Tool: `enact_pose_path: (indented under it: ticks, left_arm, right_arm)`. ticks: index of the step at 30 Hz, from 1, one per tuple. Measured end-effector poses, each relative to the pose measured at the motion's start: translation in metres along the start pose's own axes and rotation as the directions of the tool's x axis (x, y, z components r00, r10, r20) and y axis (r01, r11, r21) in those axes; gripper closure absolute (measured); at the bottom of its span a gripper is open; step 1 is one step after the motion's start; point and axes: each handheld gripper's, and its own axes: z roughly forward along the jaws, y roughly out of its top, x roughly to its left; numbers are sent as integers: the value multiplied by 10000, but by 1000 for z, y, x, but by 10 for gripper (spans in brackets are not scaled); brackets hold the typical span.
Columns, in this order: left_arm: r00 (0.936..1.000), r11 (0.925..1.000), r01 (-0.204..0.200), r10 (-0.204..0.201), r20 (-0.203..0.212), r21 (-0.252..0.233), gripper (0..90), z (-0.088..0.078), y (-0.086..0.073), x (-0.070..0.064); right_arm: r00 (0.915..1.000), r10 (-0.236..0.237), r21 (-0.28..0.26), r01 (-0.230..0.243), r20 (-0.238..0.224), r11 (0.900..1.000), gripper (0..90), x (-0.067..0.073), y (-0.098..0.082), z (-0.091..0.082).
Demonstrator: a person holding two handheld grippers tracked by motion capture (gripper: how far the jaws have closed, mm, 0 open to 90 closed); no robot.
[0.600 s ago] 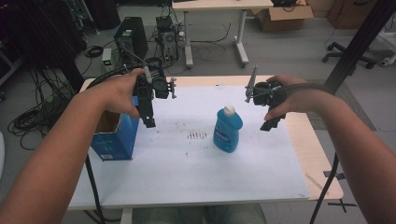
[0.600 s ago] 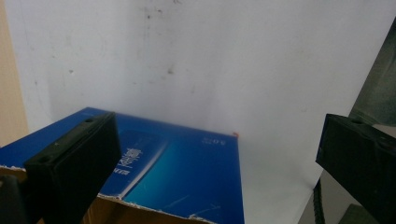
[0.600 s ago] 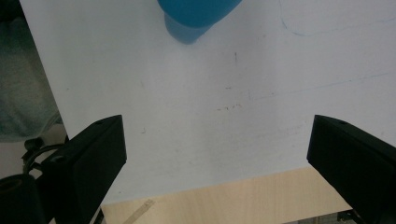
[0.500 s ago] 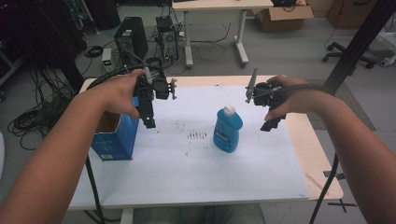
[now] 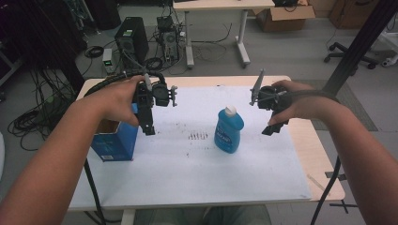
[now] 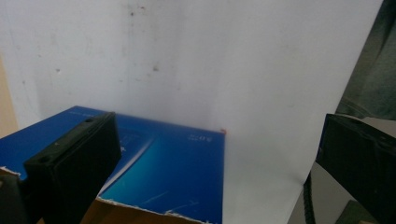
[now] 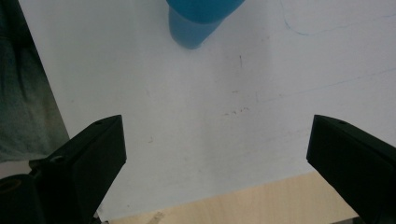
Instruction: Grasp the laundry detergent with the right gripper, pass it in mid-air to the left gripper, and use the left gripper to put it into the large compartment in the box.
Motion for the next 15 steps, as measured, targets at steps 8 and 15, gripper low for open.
enact_pose_path:
  ticks: [8,15]
  left_arm:
    - [9998,9999,-168,168,95,13,2,6,-4,-19]
    - [9993,9994,-311,309,187,126,2,14,-4,-33]
  right_arm:
    - [9994,345,-428,-348,-91,9985,53,12,-7,14]
    - [9984,558,-637,-562,-80,9964,51,19,-12,24]
